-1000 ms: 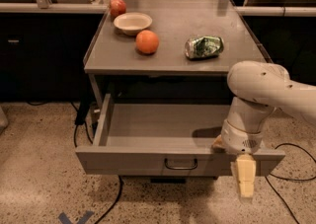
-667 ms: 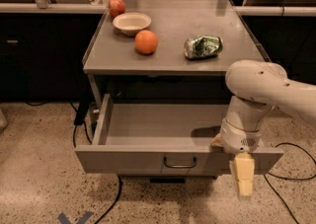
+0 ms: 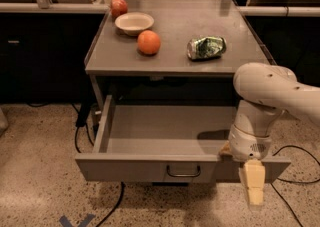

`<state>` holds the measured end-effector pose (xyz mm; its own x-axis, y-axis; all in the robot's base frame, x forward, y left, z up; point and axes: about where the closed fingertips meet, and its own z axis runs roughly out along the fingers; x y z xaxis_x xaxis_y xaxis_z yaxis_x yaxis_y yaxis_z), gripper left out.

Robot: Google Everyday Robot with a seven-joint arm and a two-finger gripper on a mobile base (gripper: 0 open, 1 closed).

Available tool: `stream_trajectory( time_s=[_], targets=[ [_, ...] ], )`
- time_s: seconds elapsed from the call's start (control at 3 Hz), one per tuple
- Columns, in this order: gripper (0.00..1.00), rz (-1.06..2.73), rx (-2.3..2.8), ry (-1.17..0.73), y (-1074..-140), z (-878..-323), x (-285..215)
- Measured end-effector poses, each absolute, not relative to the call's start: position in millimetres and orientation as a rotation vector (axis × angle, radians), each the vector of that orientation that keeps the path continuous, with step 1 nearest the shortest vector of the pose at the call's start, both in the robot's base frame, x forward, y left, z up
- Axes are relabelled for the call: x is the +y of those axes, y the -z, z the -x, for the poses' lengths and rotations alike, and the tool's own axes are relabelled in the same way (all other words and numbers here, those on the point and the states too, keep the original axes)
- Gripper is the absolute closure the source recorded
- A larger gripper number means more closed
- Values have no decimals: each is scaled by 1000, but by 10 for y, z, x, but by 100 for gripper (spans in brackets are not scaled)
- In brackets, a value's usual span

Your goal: Open top drawer

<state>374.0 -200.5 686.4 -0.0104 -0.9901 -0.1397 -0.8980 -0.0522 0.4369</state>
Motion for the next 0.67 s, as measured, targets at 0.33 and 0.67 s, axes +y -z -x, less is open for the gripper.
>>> stream_trajectory(
  time_s=[0.33,0.67],
  targets=[
    [0,-2002,-2001,625,-6927,-3611,-2058],
    [0,-1961,-1990,640,-6972,-3477,-2103]
  ],
)
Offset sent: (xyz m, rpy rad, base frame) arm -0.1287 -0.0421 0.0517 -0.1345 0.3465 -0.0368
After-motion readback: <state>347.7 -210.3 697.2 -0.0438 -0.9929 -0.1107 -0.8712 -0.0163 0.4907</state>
